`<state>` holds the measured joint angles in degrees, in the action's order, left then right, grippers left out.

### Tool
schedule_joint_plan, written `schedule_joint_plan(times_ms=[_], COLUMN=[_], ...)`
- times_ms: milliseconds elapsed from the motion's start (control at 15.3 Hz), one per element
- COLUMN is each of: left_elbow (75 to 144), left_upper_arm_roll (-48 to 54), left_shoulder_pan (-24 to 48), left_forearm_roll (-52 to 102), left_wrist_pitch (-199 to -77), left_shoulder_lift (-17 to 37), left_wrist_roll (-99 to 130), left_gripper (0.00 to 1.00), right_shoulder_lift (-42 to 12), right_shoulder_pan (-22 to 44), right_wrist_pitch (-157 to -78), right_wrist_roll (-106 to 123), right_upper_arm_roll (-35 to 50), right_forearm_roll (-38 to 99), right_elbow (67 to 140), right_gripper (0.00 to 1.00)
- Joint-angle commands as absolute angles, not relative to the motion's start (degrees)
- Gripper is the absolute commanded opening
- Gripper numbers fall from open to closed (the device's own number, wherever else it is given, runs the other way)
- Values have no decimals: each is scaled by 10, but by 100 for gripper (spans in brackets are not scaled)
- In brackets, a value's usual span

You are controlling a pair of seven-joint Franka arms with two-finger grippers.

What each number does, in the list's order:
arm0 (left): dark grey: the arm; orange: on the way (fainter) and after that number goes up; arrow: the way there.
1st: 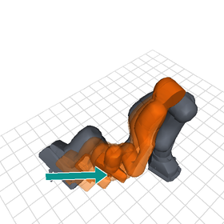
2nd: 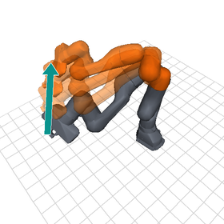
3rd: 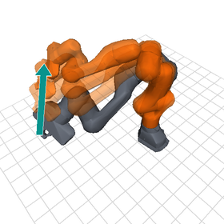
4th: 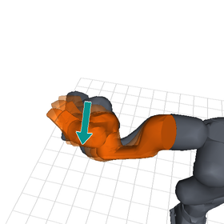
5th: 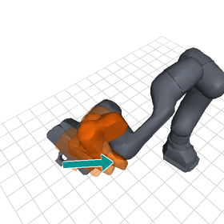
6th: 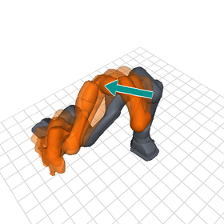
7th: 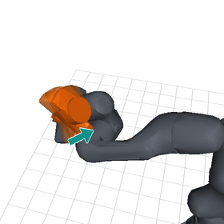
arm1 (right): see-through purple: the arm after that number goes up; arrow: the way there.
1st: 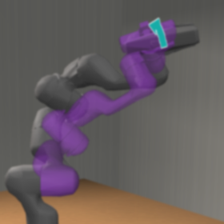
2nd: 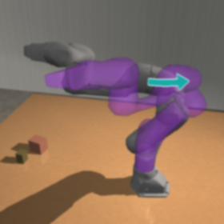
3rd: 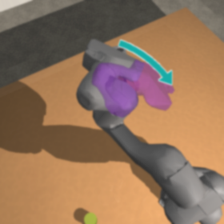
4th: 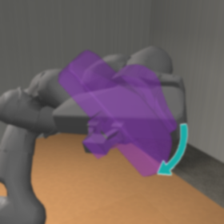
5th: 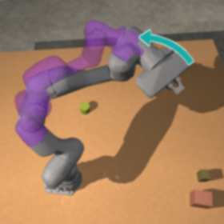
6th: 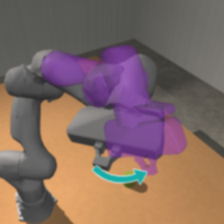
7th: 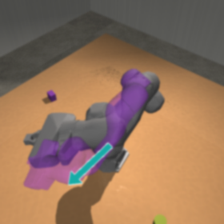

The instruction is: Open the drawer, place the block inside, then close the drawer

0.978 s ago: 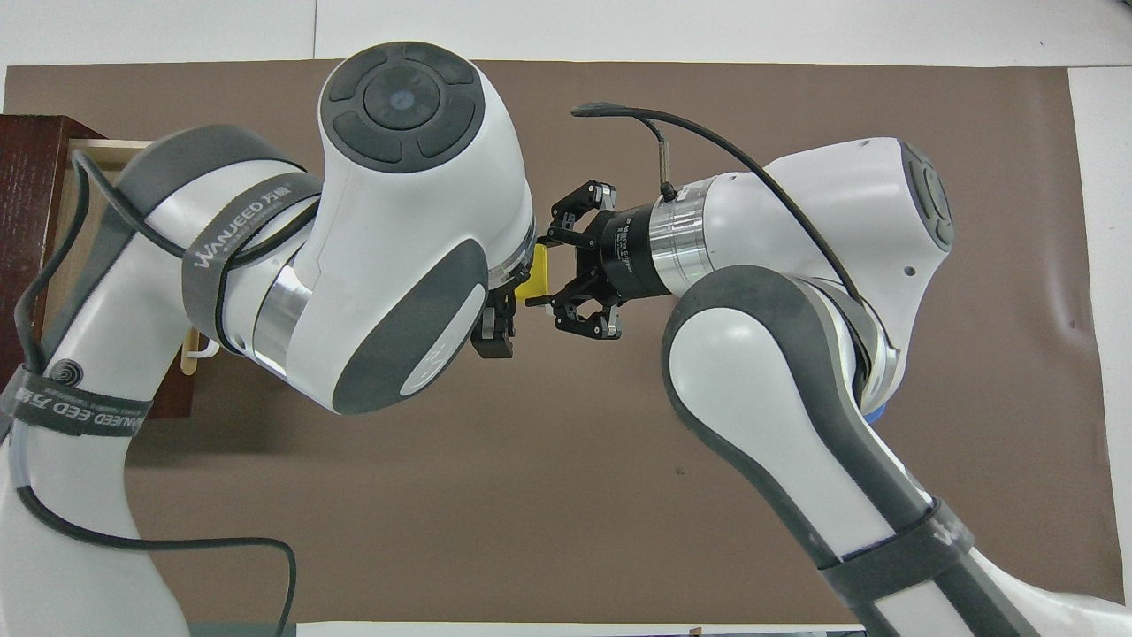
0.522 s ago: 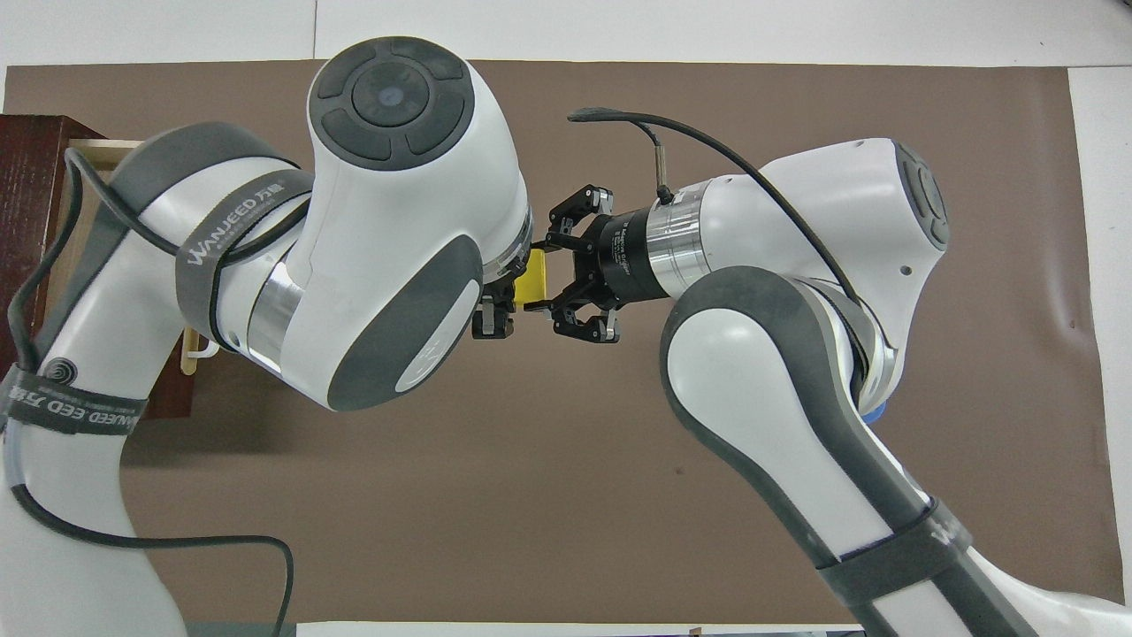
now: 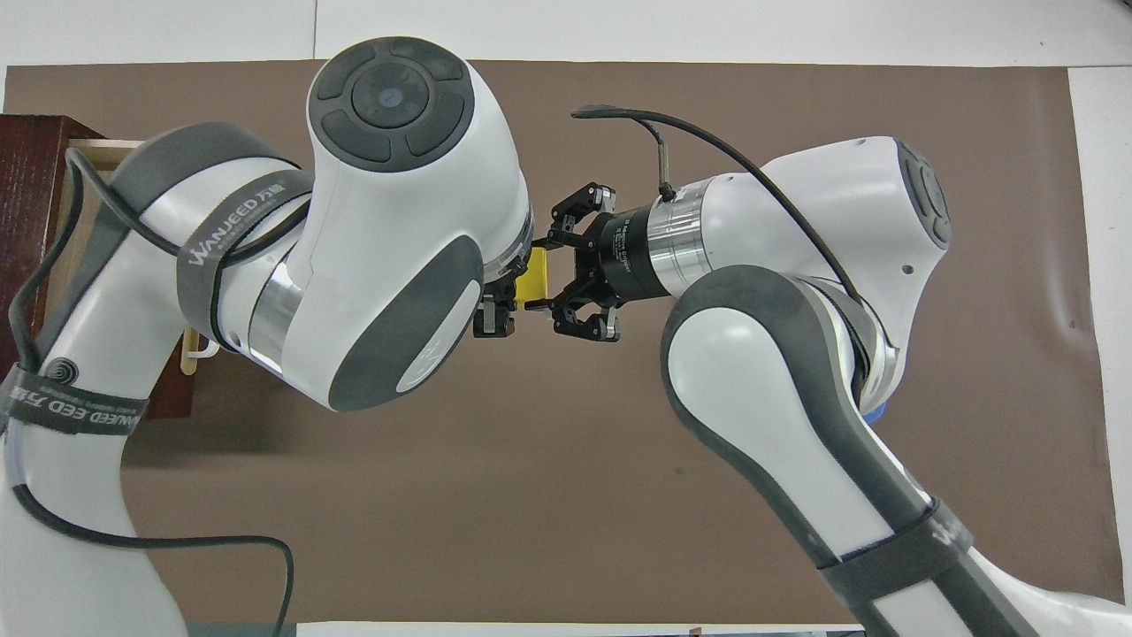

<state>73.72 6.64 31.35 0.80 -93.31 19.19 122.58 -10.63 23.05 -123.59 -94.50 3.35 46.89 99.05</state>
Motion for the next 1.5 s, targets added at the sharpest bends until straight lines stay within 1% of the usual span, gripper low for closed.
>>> schedule_joint_plan(times_ms=[0, 326, 522, 652, 848, 978, 1174, 1435], left_elbow=[752, 752, 758, 765, 798, 824, 842, 842], left_upper_arm_roll=[61, 60, 55, 54, 54, 54, 54, 54], left_shoulder_pan=[321, 317, 304, 278, 220, 167, 84, 1], left_forearm_roll=[11, 10, 11, 11, 11, 11, 9, -18], left_wrist_pitch=[-946, -942, -930, -918, -919, -921, -918, -918], left_shoulder_lift=[180, 179, 177, 171, 144, 123, 108, 106], left_wrist_roll=[1227, 1223, 1186, 1146, 1065, 994, 892, 780], left_gripper=[0, 0, 0, 0, 0, 0, 0, 0], right_shoulder_lift=[-113, -114, -121, -127, -127, -125, -120, -101], right_shoulder_pan=[228, 218, 172, 136, 86, 59, 38, 33], right_wrist_pitch=[-1237, -1223, -1178, -1136, -1079, -1033, -954, -898], right_wrist_roll=[-971, -971, -969, -953, -872, -801, -664, -488], right_upper_arm_roll=[36, 33, 32, 31, 30, 30, 29, 16], right_forearm_roll=[446, 446, 395, 348, 327, 293, 227, 145], right_elbow=[972, 962, 925, 896, 866, 854, 831, 825], right_gripper=[100, 100, 100, 100, 100, 100, 100, 100])
